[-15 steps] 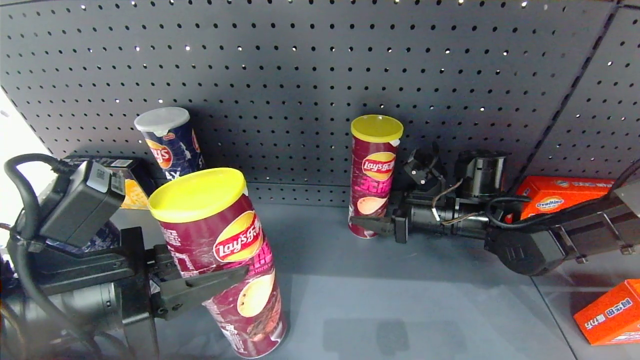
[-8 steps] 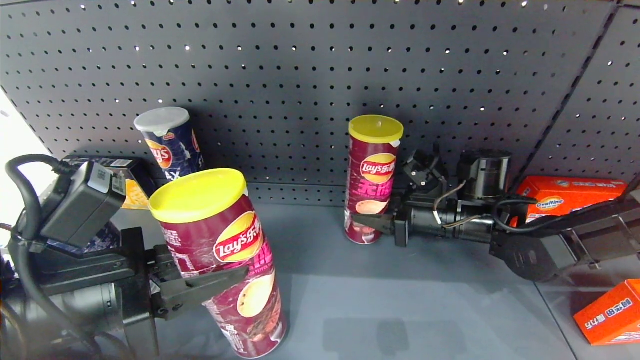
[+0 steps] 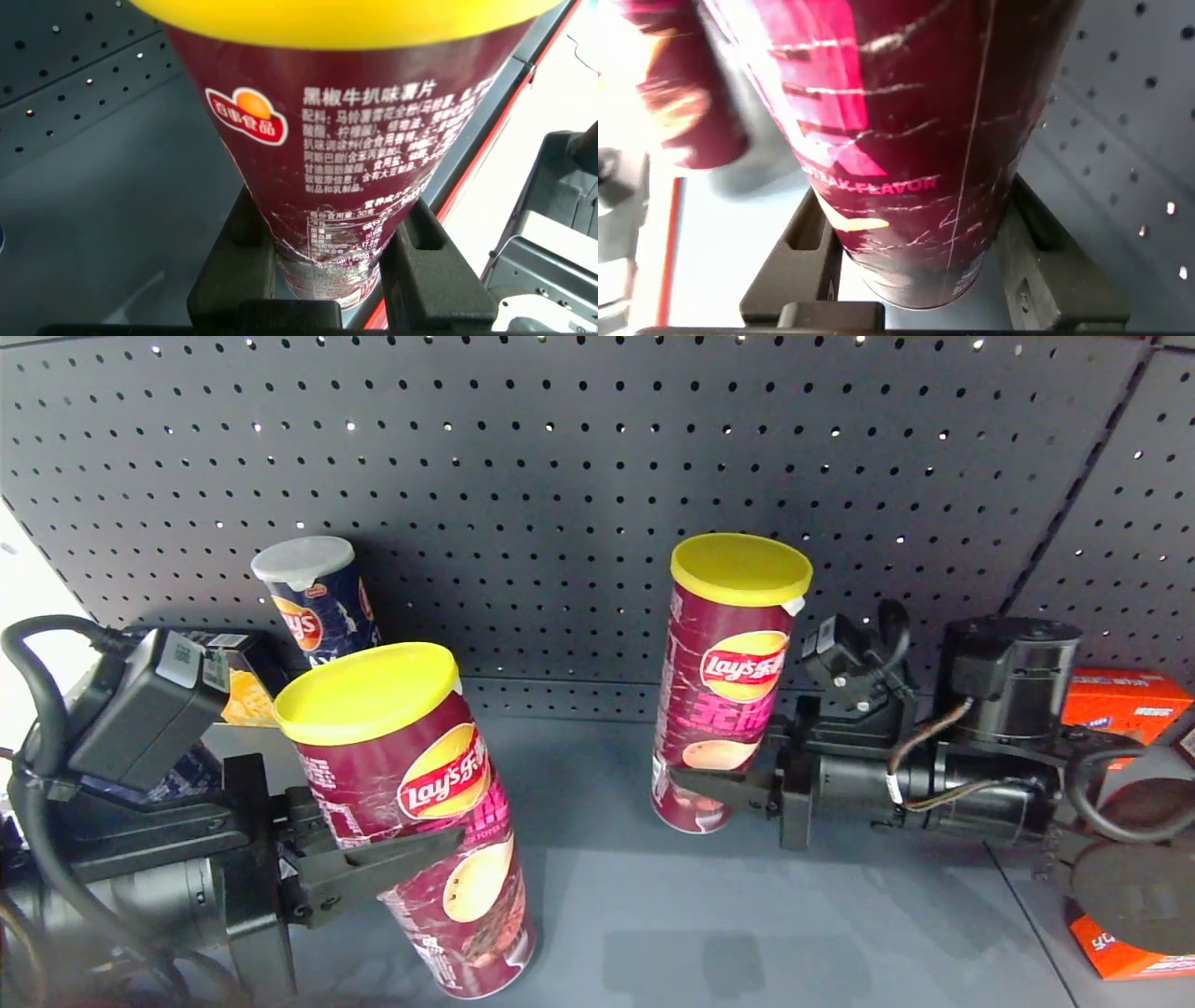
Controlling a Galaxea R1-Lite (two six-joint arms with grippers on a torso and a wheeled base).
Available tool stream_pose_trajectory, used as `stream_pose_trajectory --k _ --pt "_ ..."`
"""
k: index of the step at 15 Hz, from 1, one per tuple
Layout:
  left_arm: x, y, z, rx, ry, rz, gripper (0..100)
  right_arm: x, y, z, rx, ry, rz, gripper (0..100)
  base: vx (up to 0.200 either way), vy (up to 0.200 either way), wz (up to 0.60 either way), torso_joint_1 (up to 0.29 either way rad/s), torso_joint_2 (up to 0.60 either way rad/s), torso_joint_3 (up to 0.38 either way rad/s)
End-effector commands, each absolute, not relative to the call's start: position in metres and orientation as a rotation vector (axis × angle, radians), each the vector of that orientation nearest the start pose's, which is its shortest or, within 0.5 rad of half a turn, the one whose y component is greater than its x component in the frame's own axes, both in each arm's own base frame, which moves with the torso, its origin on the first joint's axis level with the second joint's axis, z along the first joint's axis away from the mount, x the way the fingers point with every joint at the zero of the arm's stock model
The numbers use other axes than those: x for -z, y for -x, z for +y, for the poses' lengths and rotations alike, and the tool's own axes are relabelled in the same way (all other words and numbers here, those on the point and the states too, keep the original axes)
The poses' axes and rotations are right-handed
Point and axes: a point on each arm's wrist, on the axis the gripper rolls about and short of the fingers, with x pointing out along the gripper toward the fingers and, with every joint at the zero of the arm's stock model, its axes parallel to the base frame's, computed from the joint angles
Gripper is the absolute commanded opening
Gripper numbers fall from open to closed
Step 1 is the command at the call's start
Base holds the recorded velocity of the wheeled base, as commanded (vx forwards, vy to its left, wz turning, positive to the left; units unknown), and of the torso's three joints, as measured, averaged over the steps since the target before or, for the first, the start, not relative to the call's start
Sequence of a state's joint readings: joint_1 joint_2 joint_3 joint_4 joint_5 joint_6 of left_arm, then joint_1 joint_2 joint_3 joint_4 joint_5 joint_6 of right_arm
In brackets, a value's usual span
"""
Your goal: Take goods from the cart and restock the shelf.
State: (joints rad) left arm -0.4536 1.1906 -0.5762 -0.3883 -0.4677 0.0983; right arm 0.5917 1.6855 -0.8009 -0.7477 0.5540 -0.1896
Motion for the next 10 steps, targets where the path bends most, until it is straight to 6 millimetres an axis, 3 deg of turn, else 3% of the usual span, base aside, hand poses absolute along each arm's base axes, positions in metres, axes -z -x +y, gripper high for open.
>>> stream_pose_trajectory --k 1,4,10 --pt "-0.218 -0.150 -0.084 0.926 -0.089 0.187 0 -0.206 -0.210 0.166 -1.161 0.173 0.007 0 0.000 0.000 0.00 0.000 0.00 0.000" --pt "-0.218 -0.150 -0.084 0.900 -0.094 0.185 0 -0.195 -0.188 0.155 -1.176 0.175 0.042 0 0.000 0.000 0.00 0.000 0.00 0.000" --pt "-0.218 -0.151 -0.084 0.874 -0.099 0.189 0 -0.162 -0.174 0.154 -1.213 0.175 0.071 0 0.000 0.000 0.00 0.000 0.00 0.000"
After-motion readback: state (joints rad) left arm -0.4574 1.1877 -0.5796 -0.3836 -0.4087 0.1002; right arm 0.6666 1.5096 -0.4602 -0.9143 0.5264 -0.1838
